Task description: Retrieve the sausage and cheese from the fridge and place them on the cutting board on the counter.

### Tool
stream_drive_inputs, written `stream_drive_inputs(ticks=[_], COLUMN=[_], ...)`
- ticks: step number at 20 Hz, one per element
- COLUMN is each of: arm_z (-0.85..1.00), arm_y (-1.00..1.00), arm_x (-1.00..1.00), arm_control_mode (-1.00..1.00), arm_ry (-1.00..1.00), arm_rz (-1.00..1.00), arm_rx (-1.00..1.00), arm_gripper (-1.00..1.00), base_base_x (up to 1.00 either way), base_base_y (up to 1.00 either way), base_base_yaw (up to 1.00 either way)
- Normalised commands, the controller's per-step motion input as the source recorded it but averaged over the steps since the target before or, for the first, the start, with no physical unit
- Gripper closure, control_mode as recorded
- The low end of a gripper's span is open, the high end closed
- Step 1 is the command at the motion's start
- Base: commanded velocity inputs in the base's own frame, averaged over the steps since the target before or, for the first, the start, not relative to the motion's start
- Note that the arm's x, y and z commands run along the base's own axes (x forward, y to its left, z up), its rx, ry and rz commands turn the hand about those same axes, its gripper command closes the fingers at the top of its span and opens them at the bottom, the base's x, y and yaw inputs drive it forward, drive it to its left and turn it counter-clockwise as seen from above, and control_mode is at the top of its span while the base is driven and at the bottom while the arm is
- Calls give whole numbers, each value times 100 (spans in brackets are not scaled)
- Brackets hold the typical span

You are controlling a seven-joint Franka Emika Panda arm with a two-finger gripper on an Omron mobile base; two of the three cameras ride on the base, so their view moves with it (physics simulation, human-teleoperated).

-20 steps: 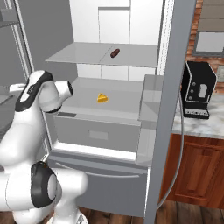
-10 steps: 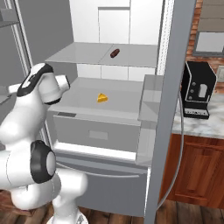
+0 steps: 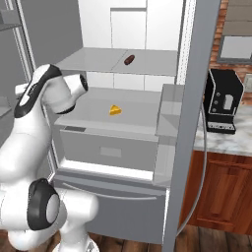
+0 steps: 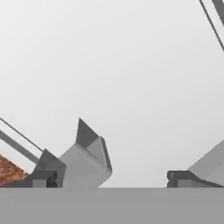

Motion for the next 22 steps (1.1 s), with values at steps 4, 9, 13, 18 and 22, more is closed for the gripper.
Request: stream_drive_inputs(ticks=[4, 9, 13, 18, 22], arm_z=[-11, -3, -15, 20, 34], arm_y=[-51, -77, -61, -81, -53], arm_x=[-6, 3, 1, -15, -28], arm_control_mode=[-100, -100, -100, -100, -100], arm_ry=[-12, -6, -3, -1, 0], arm_rz=[-62, -42, -29, -47, -32], arm_rx=[-46, -36, -30, -41, -26], arm_gripper=[-100, -100, -100, -100, -100], base_base_x=[0, 0, 0, 0, 0], base_base_y=[0, 0, 0, 0, 0], base_base_yaw=[0, 0, 0, 0, 0])
